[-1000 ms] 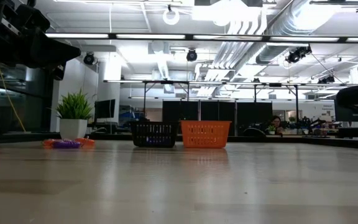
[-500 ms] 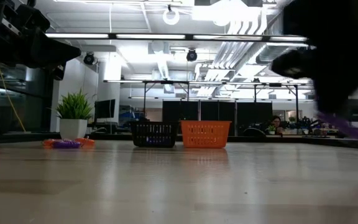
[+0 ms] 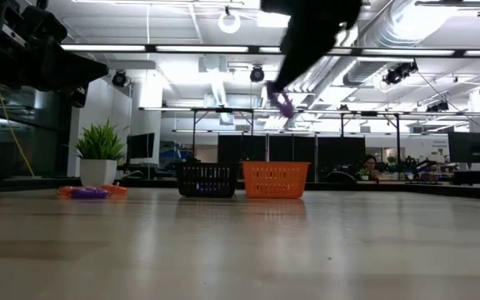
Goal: Sort spring keychains into baskets
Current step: Put the purple spring keychain into the black basket
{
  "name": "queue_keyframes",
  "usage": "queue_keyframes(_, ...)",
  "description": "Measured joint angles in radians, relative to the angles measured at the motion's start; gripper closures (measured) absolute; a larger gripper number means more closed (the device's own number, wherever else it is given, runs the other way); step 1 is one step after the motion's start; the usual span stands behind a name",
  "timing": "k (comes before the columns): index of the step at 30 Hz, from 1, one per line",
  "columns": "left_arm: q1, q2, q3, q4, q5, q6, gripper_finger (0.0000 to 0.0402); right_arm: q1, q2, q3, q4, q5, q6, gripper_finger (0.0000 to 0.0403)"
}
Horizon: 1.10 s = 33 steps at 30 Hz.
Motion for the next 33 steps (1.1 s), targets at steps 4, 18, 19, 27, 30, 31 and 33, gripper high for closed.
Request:
queue_keyframes(4, 0.0, 0.0, 0.0, 0.0, 0.003, 0.0, 0.04, -0.074, 0.096, 0.119, 0.0, -0.004, 0.018, 0.0385)
queue_keyframes(18, 0.0, 0.0, 0.0, 0.0, 0.002, 0.0, 0.04, -0.249, 0.399, 0.46, -0.001, -0.075, 0.084, 0.0383)
queue_keyframes(19, 0.0, 0.0, 0.0, 0.0, 0.002, 0.0, 0.04, -0.255, 0.41, 0.464, 0.001, -0.078, 0.094, 0.0383)
queue_keyframes(27, 0.0, 0.0, 0.0, 0.0, 0.002, 0.0, 0.04, -0.301, 0.445, 0.435, 0.003, -0.116, 0.176, 0.0378)
queue_keyframes(30, 0.0, 0.0, 0.0, 0.0, 0.002, 0.0, 0.04, -0.307, 0.449, 0.428, 0.011, -0.152, 0.188, 0.0378)
queue_keyframes(31, 0.0, 0.0, 0.0, 0.0, 0.002, 0.0, 0.04, -0.308, 0.45, 0.428, 0.012, -0.157, 0.193, 0.0377)
queue_keyframes(33, 0.0, 0.0, 0.0, 0.0, 0.001, 0.0, 0.04, -0.308, 0.45, 0.428, 0.012, -0.159, 0.196, 0.0373)
